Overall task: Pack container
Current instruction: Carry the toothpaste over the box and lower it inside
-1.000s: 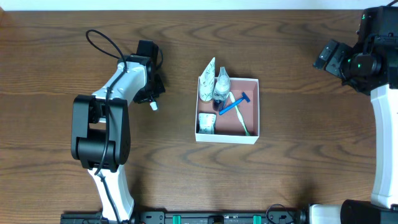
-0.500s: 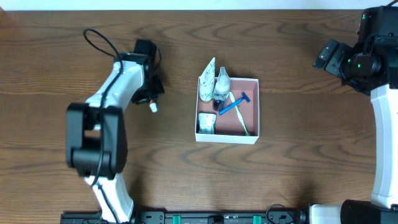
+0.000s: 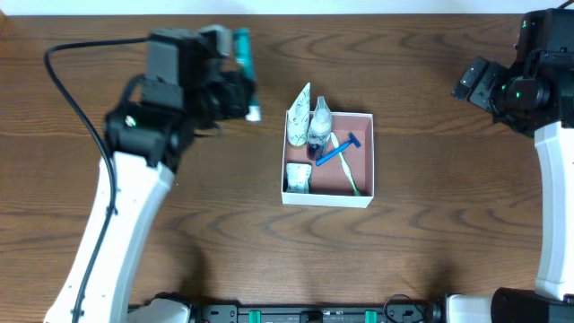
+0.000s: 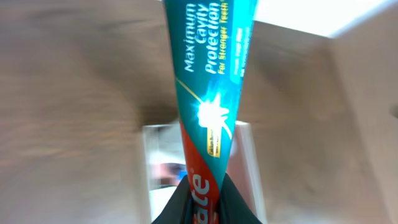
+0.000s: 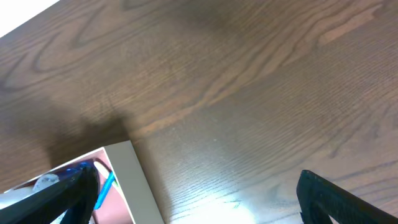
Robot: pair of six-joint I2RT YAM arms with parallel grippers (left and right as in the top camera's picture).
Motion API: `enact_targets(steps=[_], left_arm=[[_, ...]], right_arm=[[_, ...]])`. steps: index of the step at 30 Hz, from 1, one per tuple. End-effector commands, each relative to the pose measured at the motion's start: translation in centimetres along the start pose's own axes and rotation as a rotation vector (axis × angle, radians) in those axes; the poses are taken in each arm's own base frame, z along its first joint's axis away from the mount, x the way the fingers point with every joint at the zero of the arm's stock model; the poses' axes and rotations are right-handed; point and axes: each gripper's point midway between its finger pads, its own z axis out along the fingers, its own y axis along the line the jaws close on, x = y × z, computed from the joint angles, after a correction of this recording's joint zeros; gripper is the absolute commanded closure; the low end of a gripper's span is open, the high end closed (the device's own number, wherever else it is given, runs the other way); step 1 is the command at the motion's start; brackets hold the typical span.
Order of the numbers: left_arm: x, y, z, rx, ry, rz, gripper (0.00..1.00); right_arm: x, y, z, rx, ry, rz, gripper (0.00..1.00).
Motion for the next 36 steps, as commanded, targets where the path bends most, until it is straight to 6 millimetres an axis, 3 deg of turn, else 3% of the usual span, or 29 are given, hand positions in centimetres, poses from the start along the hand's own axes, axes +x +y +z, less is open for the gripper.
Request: enact_targets(steps=[1, 5, 10, 16, 21, 26, 31, 33, 36], left_arm=[[1.6, -5.5, 0.6, 0.127, 0.03, 0.107, 0.9], [3.9, -8.3, 3.8, 0.079, 0.049, 0.169, 0.9], [8.2, -10.4, 9.5, 0.01, 0.119, 0.241, 0.9], [12.1, -9.2, 16.1, -0.105, 0.178, 0.214, 0.9], [15.2, -6.9, 19.5, -0.177, 0.264, 0.173, 0.9], [17.5, -5.0, 21.4, -0.227, 0.33, 0.175, 0.9], [17.9, -4.8, 21.7, -0.233, 0.341, 0.17, 0.9], [17.9, -4.8, 21.7, -0.234, 0.342, 0.17, 0.83], [17.9, -4.8, 21.7, -0.234, 0.343, 0.17, 0.61]], right_arm=[[-0.2, -0.1, -0.1, 0.005, -0.007, 0.013, 0.01], [-0.2, -0.1, -0.1, 0.005, -0.006, 0.013, 0.01], [-0.2, -0.1, -0.1, 0.005, -0.006, 0.013, 0.01], [-0.2, -0.1, -0.1, 0.005, -0.006, 0.013, 0.01], [-0.2, -0.1, -0.1, 0.005, -0.006, 0.012, 0.01], [-0.2, -0.1, -0.1, 0.005, -0.006, 0.013, 0.01], [-0.2, -0.1, -0.1, 0.005, -0.006, 0.013, 0.01], [-0.2, -0.1, -0.1, 0.005, -0.006, 0.013, 0.01], [-0.2, -0.1, -0.1, 0.005, -0.006, 0.013, 0.01]])
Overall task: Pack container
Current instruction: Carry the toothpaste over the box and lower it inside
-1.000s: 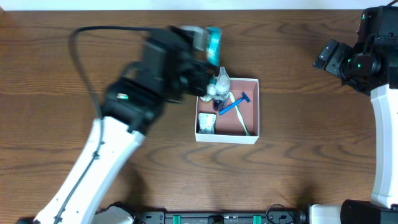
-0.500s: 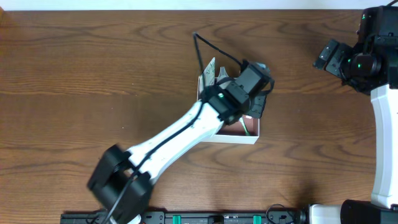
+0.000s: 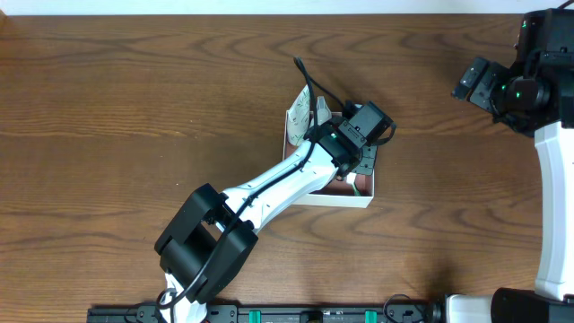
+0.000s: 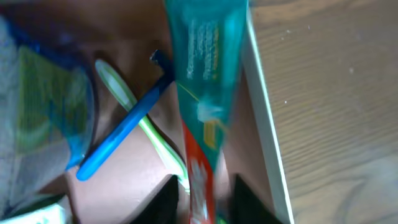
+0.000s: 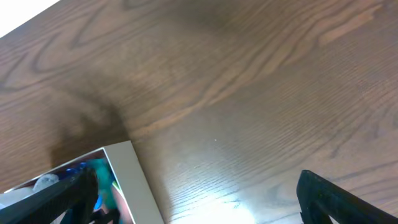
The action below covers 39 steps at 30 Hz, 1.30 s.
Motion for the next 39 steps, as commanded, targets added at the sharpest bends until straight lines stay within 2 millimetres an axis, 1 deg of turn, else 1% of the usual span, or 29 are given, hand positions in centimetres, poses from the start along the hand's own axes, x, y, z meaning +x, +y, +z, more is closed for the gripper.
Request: enact_targets(steps=[1, 3, 6, 10, 12, 14, 16, 18, 21, 22, 25, 27, 29, 31, 34, 37, 38, 39], left_arm=[[-0.7, 0.0, -0.5, -0.003, -0.02, -0.006, 0.56], [-0.7, 0.0, -0.7, -0.004, -0.02, -0.006, 0.53], [-0.7, 0.0, -1.4, -0.003, -0.023, -0.003, 0.53], [-1.2, 0.0, -4.0, 0.007, -0.043, 0.049, 0.53], [-1.5, -0.1, -6.3, 0.018, -0.066, 0.081, 0.52], [-1.9, 0.0, -8.9, 0.028, -0.096, 0.115, 0.48], [-2.3, 0.6, -11.5, 0.008, -0.138, 0.117, 0.45], [-2.7, 1.6, -14.9, -0.021, -0.197, 0.12, 0.41], [-2.5, 2.1, -19.6, -0.005, -0.264, 0.16, 0.37], [-2.4, 2.3, -21.6, 0.01, -0.295, 0.163, 0.36], [-2.0, 2.7, -25.9, 0.05, -0.369, 0.156, 0.36], [-1.7, 3.0, -27.9, 0.069, -0.406, 0.152, 0.36], [-1.3, 3.3, -29.1, 0.077, -0.422, 0.15, 0.36], [-1.0, 3.8, -29.6, 0.064, -0.427, 0.147, 0.36], [-0.6, 4.2, -29.4, 0.047, -0.411, 0.148, 0.36], [-0.2, 4.4, -28.8, 0.033, -0.384, 0.151, 0.36], [-0.1, 4.5, -28.7, 0.029, -0.376, 0.153, 0.27], [-0.1, 4.5, -28.5, 0.026, -0.37, 0.153, 0.02]], right_arm=[[-0.2, -0.1, -0.1, 0.005, -0.006, 0.013, 0.01], [-0.2, -0.1, -0.1, 0.005, -0.006, 0.013, 0.01], [-0.2, -0.1, -0.1, 0.005, -0.006, 0.013, 0.01], [-0.2, -0.1, -0.1, 0.005, -0.006, 0.013, 0.01], [-0.2, -0.1, -0.1, 0.005, -0.007, 0.013, 0.01], [-0.2, -0.1, -0.1, 0.005, -0.007, 0.013, 0.01], [-0.2, -0.1, -0.1, 0.005, -0.006, 0.012, 0.01], [-0.2, -0.1, -0.1, 0.005, -0.006, 0.013, 0.01], [-0.2, -0.1, -0.1, 0.005, -0.006, 0.012, 0.01], [-0.2, -0.1, -0.1, 0.005, -0.006, 0.012, 0.01], [-0.2, -0.1, -0.1, 0.005, -0.006, 0.013, 0.01], [-0.2, -0.1, -0.1, 0.005, -0.006, 0.013, 0.01], [-0.2, -0.1, -0.1, 0.005, -0.006, 0.013, 0.01], [-0.2, -0.1, -0.1, 0.005, -0.006, 0.013, 0.01], [-0.2, -0.1, -0.1, 0.005, -0.006, 0.012, 0.01], [-0.2, -0.1, -0.1, 0.005, -0.006, 0.013, 0.01], [-0.2, -0.1, -0.1, 0.005, -0.006, 0.012, 0.01], [-0.2, -0.1, -0.1, 0.005, -0.006, 0.013, 0.01]])
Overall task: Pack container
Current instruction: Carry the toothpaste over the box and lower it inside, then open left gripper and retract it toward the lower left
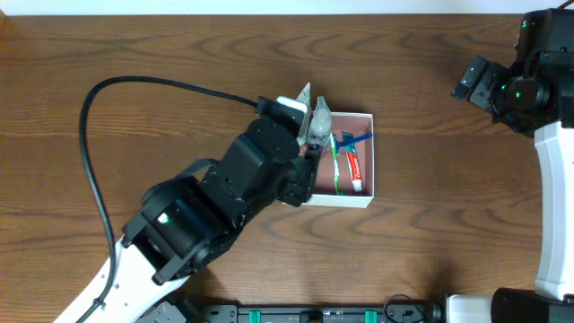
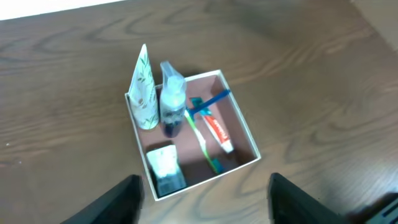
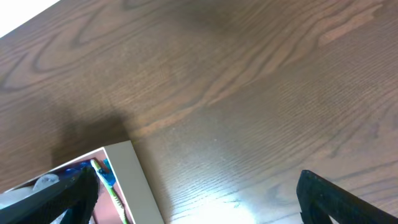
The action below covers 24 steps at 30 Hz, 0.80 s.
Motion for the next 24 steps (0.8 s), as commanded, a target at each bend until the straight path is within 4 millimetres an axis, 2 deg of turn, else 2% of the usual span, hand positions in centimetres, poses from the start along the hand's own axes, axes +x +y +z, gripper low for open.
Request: enact_targets(steps=[1, 6, 8, 11, 15, 17, 21, 24], left_arm=[[-0.1, 0.3, 0.2, -0.02, 0.006, 0.013, 0.02], [0.2, 0.4, 0.5, -0.026, 0.02, 0.017, 0.02], [1.0, 0.8, 0.4, -0.042, 0.054, 0.062, 0.02], [3.7, 2.0, 0.1, -0.078, 0.17, 0.169, 0.02], [9.8, 4.8, -1.4, -0.166, 0.437, 0.223, 0.02], [11.9, 5.7, -1.9, -0.197, 0.523, 0.229, 0.02], [14.0, 6.5, -1.2, -0.214, 0.572, 0.238, 0.02], [14.4, 7.1, 0.1, -0.193, 0.463, 0.197, 0.02]], right_arm=[[-0.2, -0.1, -0.1, 0.005, -0.006, 0.013, 0.01], [-0.2, -0.1, -0.1, 0.005, -0.006, 0.013, 0.01], [-0.2, -0.1, -0.1, 0.005, -0.006, 0.013, 0.01], [-0.2, -0.1, -0.1, 0.005, -0.006, 0.013, 0.01], [-0.2, -0.1, -0.1, 0.005, -0.006, 0.013, 0.01], [-0.2, -0.1, -0.1, 0.005, -0.006, 0.012, 0.01], [-0.2, -0.1, -0.1, 0.005, -0.006, 0.013, 0.01], [-0.2, -0.1, -0.1, 0.005, -0.006, 0.013, 0.01]])
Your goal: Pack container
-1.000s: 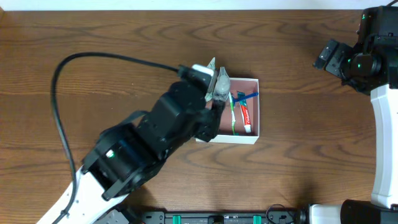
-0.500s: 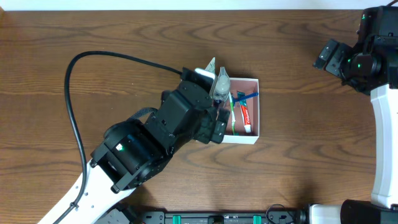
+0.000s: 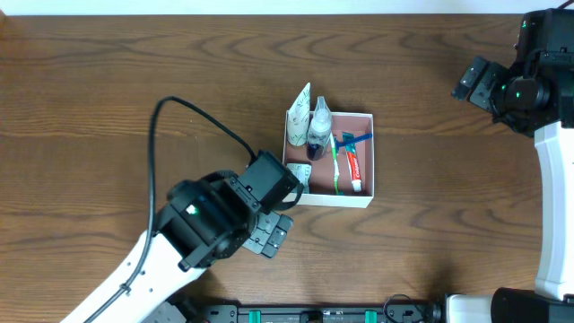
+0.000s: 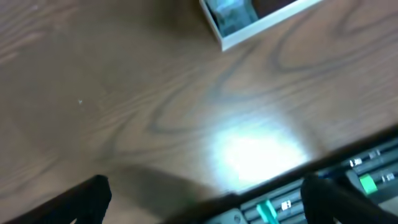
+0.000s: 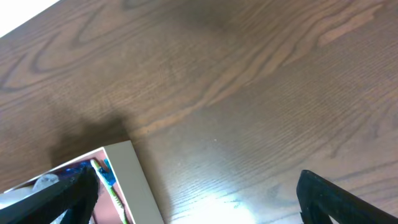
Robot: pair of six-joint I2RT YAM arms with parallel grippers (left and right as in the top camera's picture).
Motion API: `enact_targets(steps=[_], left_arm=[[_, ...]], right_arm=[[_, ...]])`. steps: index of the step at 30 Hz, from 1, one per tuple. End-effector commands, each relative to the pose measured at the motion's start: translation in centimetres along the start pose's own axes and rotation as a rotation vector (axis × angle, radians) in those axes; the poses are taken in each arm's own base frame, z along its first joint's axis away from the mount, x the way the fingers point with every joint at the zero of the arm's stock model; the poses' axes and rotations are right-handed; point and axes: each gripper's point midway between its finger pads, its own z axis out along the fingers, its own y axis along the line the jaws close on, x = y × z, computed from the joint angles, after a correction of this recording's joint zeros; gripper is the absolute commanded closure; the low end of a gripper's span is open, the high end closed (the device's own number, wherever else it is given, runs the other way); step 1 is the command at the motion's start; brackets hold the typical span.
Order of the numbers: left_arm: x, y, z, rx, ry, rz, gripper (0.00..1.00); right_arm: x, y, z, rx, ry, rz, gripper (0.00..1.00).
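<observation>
The white box (image 3: 369, 160) with a pink floor stands mid-table. In it lie a red-and-white toothpaste tube (image 3: 353, 170), a green toothbrush (image 3: 336, 169), a blue razor (image 3: 352, 139), a small clear bottle (image 3: 317, 126), a leaf-printed white tube (image 3: 299, 106) and a white sachet (image 3: 299, 175). My left gripper (image 3: 269, 235) is open and empty, low over bare wood in front of the box's front-left corner (image 4: 231, 31). My right gripper (image 3: 472, 81) is open and empty at the far right, well away from the box; the box's corner (image 5: 134, 180) shows in its view.
A black equipment rail (image 4: 298, 199) with green clips runs along the table's front edge, just beyond my left fingertips. The left arm's black cable (image 3: 193, 121) arcs over the wood left of the box.
My left arm has moved from above the box to the table's front edge, left of the box. The gripper stays open and empty. The box's contents and the right arm are unchanged.
My left gripper first held the toothpaste tube up to the left of the box. Then it was down inside the box's right side with the tube. After that the tube lay in the box and the gripper stood open above it; now the arm is back by the front edge.
</observation>
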Motion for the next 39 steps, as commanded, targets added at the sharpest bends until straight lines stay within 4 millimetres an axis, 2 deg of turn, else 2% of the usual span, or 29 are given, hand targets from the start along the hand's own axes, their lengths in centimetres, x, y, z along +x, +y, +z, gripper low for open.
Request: enact_targets(steps=[1, 4, 7, 11, 18, 23, 31, 39], left_arm=[[0.4, 1.2, 1.2, 0.001, -0.104, -0.048, 0.02], [-0.3, 3.2, 3.4, -0.004, -0.255, -0.17, 0.02], [-1.2, 6.1, 5.1, -0.022, -0.441, -0.314, 0.02], [-1.3, 9.5, 5.4, -0.026, -0.67, -0.463, 0.02], [0.6, 14.0, 5.4, -0.122, -0.923, -0.605, 0.02], [1.6, 15.3, 5.6, -0.176, -1.022, -0.635, 0.02], [2.4, 15.8, 6.9, -0.217, -1.164, -0.629, 0.02], [3.2, 16.2, 7.3, -0.285, -1.133, -0.575, 0.02]], right_arm=[[-0.2, -0.1, -0.1, 0.005, -0.006, 0.013, 0.01], [-0.2, -0.1, -0.1, 0.005, -0.006, 0.013, 0.01], [-0.2, -0.1, -0.1, 0.005, -0.006, 0.013, 0.01], [-0.2, -0.1, -0.1, 0.005, -0.006, 0.012, 0.01], [-0.2, -0.1, -0.1, 0.005, -0.006, 0.011, 0.01], [-0.2, -0.1, -0.1, 0.005, -0.006, 0.012, 0.01], [-0.2, -0.1, -0.1, 0.005, -0.006, 0.012, 0.01], [-0.2, -0.1, -0.1, 0.005, -0.006, 0.011, 0.01]])
